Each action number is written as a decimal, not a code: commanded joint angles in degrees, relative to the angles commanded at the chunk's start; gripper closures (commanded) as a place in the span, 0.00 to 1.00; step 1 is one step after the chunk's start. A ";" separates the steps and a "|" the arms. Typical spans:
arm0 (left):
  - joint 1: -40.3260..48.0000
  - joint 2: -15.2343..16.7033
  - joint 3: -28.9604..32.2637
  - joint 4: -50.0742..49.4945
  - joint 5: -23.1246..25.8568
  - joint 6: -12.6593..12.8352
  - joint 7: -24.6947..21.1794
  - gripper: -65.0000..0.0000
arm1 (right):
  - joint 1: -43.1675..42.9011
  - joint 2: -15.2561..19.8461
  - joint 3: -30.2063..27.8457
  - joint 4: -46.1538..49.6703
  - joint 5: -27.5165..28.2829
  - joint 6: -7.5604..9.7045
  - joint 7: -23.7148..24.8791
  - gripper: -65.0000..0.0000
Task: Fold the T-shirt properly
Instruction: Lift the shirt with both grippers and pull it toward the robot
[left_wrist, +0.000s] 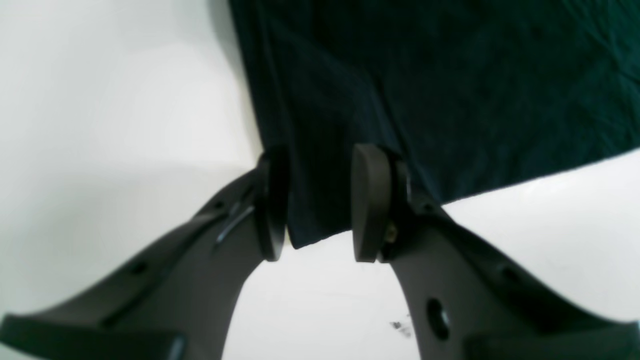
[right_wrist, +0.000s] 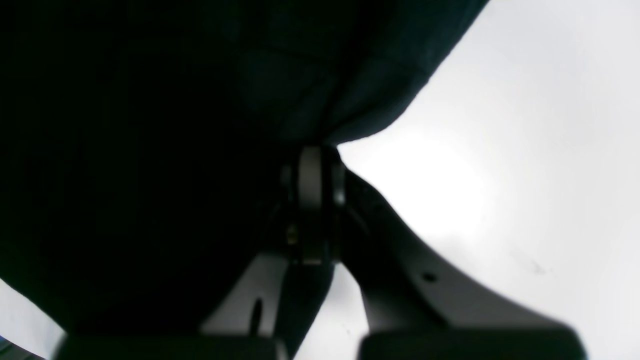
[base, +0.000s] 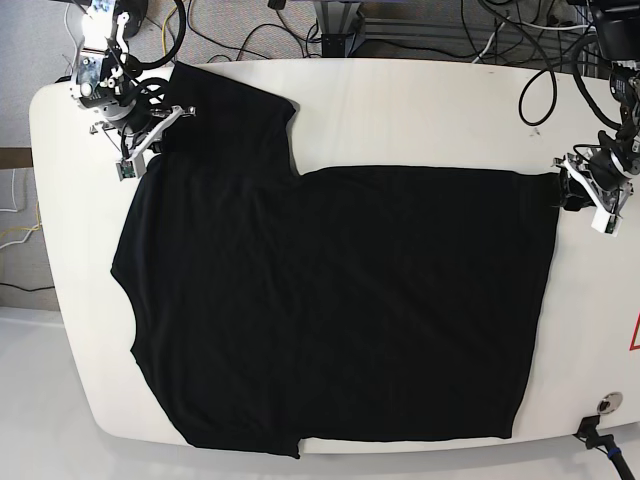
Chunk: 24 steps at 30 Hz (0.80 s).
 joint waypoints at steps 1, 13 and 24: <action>0.12 -0.12 0.05 0.23 0.00 -0.03 -0.33 0.69 | -0.12 -0.01 -0.16 -0.01 -0.02 -0.02 0.00 1.00; 1.46 0.36 -7.50 -0.68 -0.39 2.61 -3.05 0.55 | -0.17 -0.06 -0.01 -0.12 -0.06 0.17 0.13 1.00; -0.45 0.78 -6.58 -3.39 -2.78 3.65 1.92 0.54 | -0.02 -0.16 0.02 -0.18 -0.44 0.03 -0.72 1.00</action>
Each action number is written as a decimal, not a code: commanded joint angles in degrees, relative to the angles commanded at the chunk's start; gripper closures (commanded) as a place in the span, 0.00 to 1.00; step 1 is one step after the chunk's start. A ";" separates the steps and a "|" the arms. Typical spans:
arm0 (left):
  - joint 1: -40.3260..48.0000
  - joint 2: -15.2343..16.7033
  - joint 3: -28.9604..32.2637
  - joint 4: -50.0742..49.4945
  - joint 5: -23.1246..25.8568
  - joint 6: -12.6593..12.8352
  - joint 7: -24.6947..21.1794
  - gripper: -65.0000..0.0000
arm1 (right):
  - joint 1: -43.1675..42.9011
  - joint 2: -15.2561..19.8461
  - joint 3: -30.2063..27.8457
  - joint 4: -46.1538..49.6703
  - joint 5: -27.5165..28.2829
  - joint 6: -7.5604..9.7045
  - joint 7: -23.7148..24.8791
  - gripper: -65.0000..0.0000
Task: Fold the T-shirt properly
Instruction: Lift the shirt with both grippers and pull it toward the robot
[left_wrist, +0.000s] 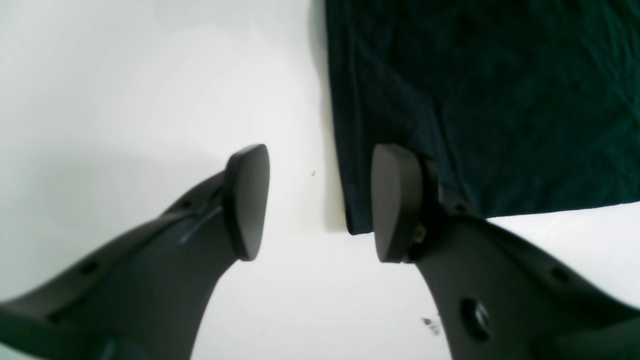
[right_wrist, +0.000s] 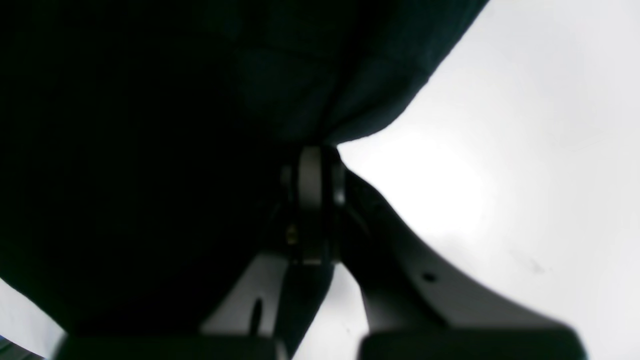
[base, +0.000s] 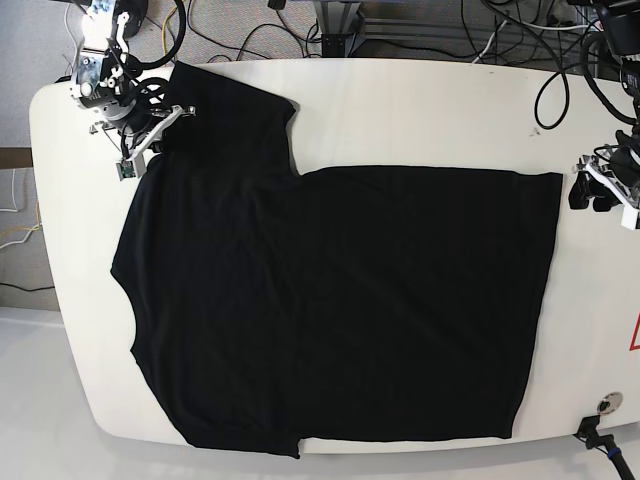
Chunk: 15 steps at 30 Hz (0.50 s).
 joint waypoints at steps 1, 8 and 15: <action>-0.58 -0.04 0.77 -1.05 -0.01 0.06 0.23 0.54 | 0.02 0.03 -0.03 0.09 -0.03 -0.06 -0.12 1.00; -3.95 0.80 8.66 -8.14 1.27 -0.01 0.38 0.55 | 0.05 0.11 -0.01 0.24 -0.01 0.00 -0.15 1.00; -4.09 2.00 11.38 -9.68 -2.16 -0.40 0.71 0.56 | -0.01 0.07 -0.17 0.12 0.09 -0.09 -0.15 1.00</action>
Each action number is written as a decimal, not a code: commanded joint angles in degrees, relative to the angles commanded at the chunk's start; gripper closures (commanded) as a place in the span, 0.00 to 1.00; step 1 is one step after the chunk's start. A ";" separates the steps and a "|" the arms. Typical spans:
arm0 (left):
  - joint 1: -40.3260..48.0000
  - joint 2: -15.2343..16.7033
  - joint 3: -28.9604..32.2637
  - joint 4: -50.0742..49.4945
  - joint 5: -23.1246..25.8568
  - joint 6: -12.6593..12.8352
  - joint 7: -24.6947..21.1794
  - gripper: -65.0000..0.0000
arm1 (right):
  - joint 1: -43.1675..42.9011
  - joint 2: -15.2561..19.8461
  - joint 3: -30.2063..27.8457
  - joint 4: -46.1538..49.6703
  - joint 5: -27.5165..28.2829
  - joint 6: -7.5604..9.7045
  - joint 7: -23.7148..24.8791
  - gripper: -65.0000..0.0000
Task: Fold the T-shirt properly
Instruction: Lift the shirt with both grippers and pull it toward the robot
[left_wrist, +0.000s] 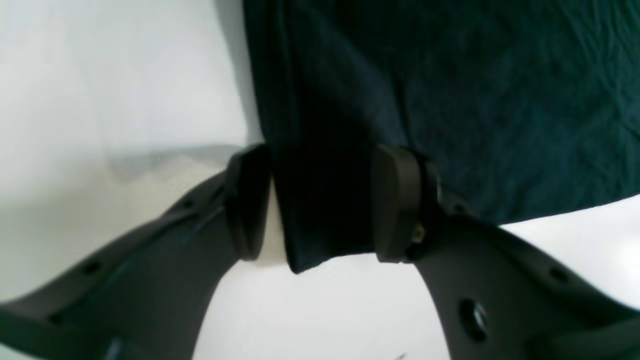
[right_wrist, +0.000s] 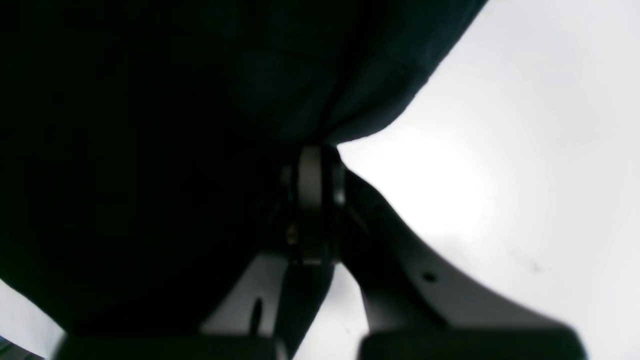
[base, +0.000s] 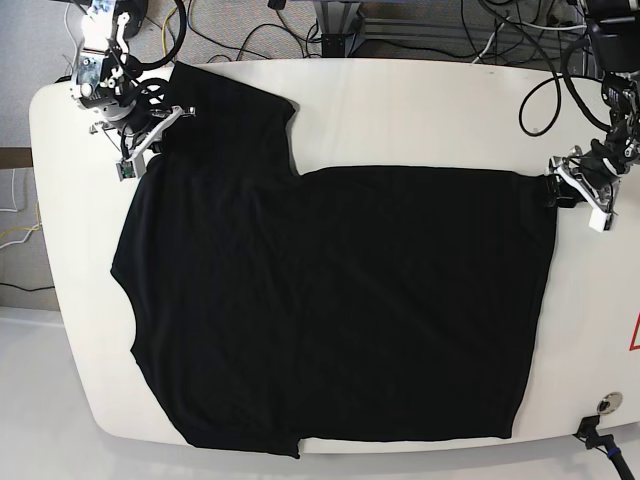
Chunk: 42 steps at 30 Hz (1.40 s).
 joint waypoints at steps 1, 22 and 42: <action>0.12 0.17 0.04 0.15 -0.58 0.11 0.10 0.55 | -0.09 0.04 0.03 -0.13 0.12 0.05 0.14 1.00; -2.02 2.09 0.53 -0.85 1.66 0.78 6.07 1.00 | -0.56 -0.31 -0.44 -0.83 -0.32 -0.06 -0.83 1.00; 4.63 -2.69 -2.74 5.97 -2.96 -3.57 10.48 1.00 | -6.43 0.07 0.78 4.80 0.41 -0.51 1.43 1.00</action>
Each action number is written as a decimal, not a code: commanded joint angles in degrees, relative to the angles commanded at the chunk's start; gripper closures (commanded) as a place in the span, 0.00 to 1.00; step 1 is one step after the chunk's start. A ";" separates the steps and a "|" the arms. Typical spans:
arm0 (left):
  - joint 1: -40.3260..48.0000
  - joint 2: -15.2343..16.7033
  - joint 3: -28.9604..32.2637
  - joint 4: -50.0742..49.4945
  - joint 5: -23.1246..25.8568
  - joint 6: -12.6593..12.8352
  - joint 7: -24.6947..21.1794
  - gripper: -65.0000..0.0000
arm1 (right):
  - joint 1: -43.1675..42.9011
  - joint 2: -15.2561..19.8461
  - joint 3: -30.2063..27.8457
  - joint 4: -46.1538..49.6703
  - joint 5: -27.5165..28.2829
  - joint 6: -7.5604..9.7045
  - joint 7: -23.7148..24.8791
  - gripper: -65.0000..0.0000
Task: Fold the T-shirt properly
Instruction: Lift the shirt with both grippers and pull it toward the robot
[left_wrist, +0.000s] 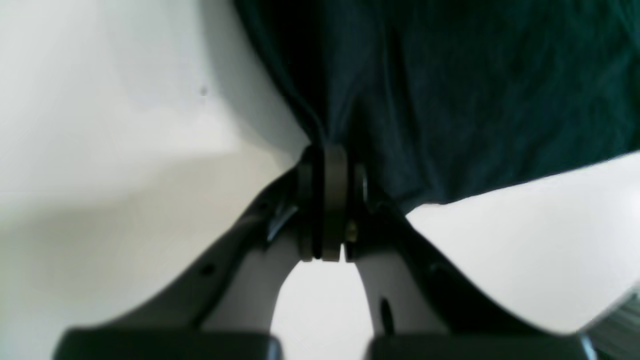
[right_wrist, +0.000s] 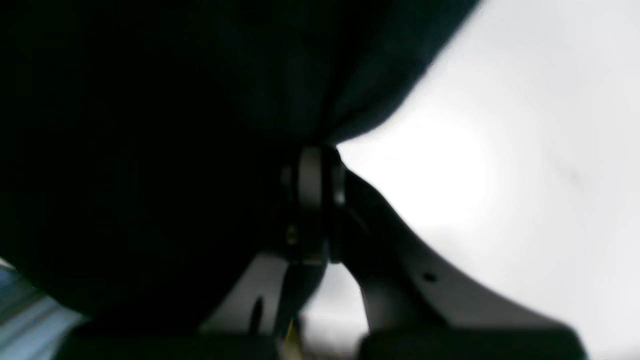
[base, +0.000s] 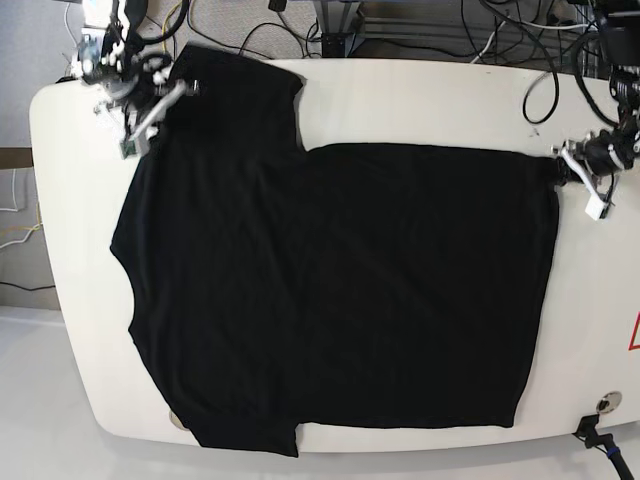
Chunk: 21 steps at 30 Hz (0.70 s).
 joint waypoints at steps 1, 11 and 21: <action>1.19 -0.06 -1.07 1.08 -0.43 -0.22 0.42 1.00 | -0.77 0.07 0.42 0.74 -0.03 -0.03 -0.05 1.00; 13.37 -0.57 -12.27 8.54 -2.70 -1.54 1.42 1.00 | -9.78 0.85 7.13 8.38 0.07 -0.02 0.41 1.00; 22.05 1.00 -22.93 13.10 -7.58 -1.54 3.42 1.00 | -16.91 0.97 14.61 14.29 0.97 0.41 0.48 1.00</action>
